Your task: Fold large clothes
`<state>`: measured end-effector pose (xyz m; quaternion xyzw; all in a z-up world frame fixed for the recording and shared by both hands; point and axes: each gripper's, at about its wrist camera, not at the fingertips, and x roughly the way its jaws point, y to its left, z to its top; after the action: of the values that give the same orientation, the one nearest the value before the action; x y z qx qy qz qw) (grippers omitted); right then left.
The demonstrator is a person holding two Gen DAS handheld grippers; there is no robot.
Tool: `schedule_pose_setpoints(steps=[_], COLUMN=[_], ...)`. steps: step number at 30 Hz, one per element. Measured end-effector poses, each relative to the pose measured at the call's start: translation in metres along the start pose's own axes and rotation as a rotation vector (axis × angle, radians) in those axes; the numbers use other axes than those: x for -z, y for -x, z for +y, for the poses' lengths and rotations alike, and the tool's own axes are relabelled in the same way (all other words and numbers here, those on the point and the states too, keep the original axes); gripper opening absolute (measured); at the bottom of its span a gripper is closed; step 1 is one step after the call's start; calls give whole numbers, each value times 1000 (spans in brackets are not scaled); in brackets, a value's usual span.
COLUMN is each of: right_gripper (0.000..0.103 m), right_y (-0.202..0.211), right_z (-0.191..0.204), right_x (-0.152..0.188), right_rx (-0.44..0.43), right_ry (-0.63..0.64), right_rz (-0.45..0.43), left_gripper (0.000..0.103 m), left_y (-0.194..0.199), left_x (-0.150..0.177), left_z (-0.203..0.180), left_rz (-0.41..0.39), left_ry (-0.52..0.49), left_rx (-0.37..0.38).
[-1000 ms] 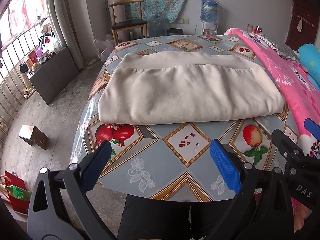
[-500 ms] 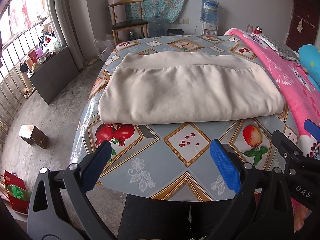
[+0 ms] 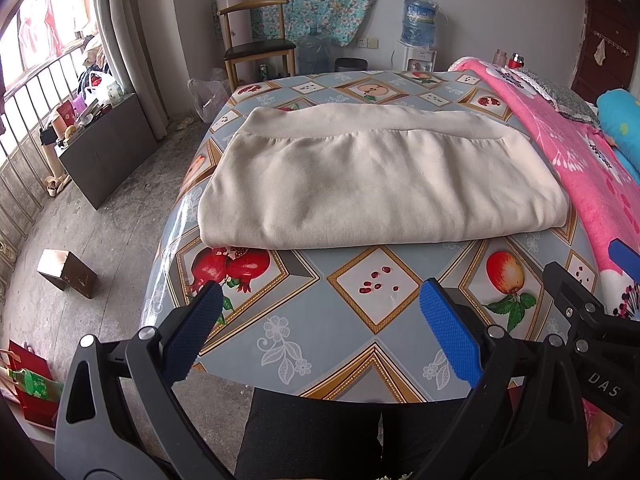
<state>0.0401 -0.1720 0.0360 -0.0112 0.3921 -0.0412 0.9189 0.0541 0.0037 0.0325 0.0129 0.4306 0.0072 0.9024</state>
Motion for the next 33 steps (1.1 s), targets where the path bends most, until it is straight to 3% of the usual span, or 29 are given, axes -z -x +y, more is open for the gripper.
schedule_pose_setpoints(steps=[33], right_gripper=[97], right_y=[-1], right_z=[-2], right_x=[0], right_rx=[2], right_ry=[2], right_rz=[0], left_gripper=[95], left_y=[0], left_x=[-1], left_z=[-2], left_rz=[-2], left_ry=[-3], left_rx=[1])
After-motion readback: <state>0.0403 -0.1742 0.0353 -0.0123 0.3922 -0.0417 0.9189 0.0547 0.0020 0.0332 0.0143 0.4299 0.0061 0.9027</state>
